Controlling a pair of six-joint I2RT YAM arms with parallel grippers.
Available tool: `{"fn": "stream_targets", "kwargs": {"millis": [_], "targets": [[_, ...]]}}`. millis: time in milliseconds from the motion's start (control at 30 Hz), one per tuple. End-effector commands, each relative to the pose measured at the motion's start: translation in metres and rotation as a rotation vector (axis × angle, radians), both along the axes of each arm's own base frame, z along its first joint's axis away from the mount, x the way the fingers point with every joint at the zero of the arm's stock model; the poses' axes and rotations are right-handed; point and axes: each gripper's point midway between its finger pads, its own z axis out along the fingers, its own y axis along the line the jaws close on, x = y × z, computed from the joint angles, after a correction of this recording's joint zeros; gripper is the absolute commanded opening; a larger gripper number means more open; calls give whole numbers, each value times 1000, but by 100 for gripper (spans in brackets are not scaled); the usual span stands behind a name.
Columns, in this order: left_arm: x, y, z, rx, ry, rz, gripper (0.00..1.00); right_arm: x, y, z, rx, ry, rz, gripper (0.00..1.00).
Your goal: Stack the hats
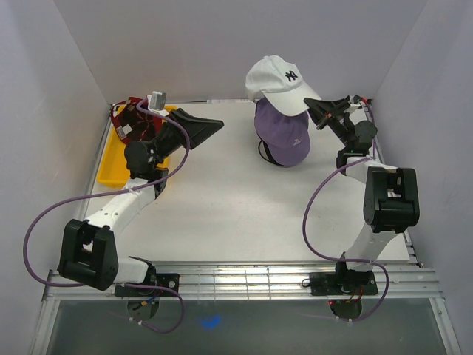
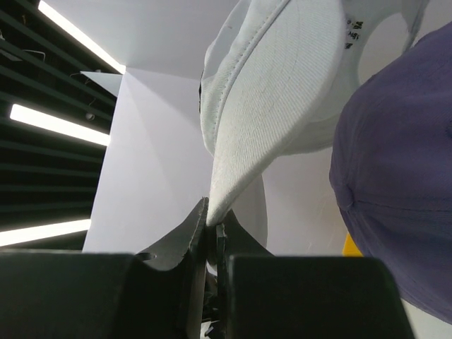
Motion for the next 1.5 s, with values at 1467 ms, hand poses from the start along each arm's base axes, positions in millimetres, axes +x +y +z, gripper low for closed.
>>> {"fn": "stream_targets", "kwargs": {"millis": [1467], "targets": [[-15,6,8,-5,-38,-7,53,-85,-21,12,-58,-414,-63,8]]}}
